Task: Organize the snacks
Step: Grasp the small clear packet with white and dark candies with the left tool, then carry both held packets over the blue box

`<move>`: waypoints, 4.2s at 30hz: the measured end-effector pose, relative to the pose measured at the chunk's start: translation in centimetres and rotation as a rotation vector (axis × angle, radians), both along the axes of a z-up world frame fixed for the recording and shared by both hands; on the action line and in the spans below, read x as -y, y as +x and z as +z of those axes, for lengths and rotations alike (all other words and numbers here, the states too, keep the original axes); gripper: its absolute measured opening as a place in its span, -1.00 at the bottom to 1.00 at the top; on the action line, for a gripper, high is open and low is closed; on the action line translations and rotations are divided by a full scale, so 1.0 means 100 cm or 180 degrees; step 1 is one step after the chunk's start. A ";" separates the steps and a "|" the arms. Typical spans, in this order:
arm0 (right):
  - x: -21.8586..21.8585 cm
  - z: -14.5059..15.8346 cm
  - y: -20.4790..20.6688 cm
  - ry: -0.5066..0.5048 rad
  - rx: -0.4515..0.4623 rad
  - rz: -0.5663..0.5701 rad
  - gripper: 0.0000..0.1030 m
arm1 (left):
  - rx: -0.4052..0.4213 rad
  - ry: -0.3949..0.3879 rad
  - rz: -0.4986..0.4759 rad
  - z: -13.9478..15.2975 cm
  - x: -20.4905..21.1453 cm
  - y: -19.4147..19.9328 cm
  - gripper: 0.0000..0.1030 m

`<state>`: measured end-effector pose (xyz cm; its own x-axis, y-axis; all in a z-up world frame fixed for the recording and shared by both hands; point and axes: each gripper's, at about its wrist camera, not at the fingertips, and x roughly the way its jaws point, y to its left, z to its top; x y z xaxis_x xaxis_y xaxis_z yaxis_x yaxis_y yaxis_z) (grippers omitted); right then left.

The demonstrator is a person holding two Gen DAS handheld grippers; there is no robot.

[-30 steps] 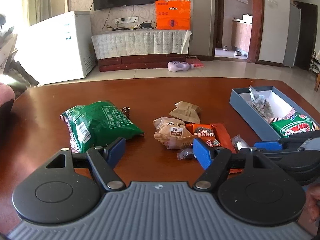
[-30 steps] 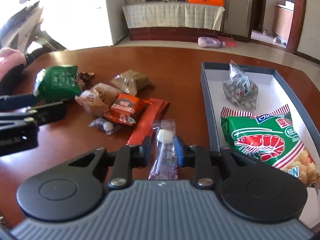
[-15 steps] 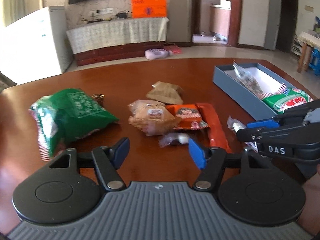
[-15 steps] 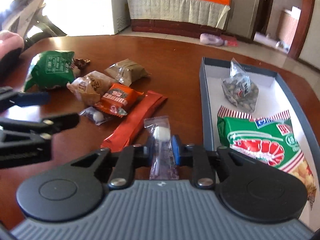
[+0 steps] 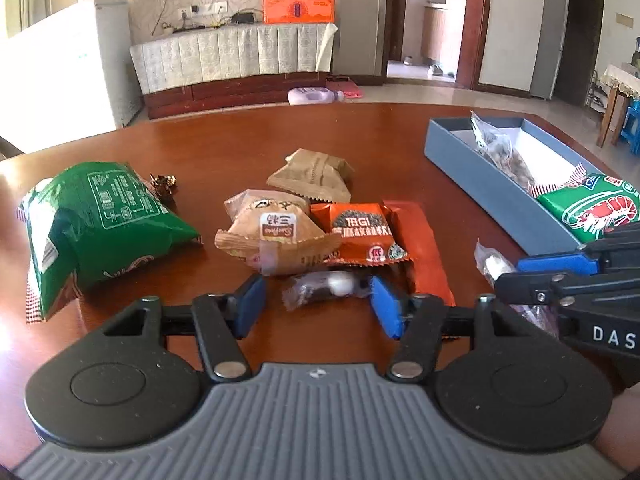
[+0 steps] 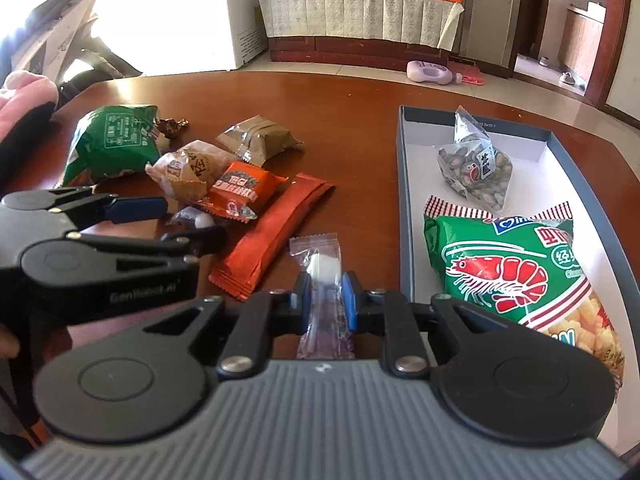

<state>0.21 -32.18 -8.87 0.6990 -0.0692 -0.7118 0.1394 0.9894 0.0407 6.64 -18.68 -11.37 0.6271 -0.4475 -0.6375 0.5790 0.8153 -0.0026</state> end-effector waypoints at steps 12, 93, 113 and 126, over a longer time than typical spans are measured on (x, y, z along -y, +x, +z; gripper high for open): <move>-0.012 -0.003 0.005 -0.0160 -0.0033 0.0159 -0.62 | -0.0090 -0.0076 -0.0004 0.005 -0.012 0.000 -0.36; 0.020 0.072 -0.060 0.0200 0.0757 0.0233 -0.63 | 0.0181 -0.0187 0.0222 0.047 0.037 -0.029 -0.35; 0.034 0.079 -0.075 0.0203 0.0851 0.0163 -0.63 | 0.0220 -0.0268 0.0148 0.055 0.062 -0.038 -0.34; 0.041 0.084 -0.079 0.0194 0.0940 0.0076 -0.63 | 0.0260 -0.0365 0.0009 0.067 0.086 -0.042 -0.34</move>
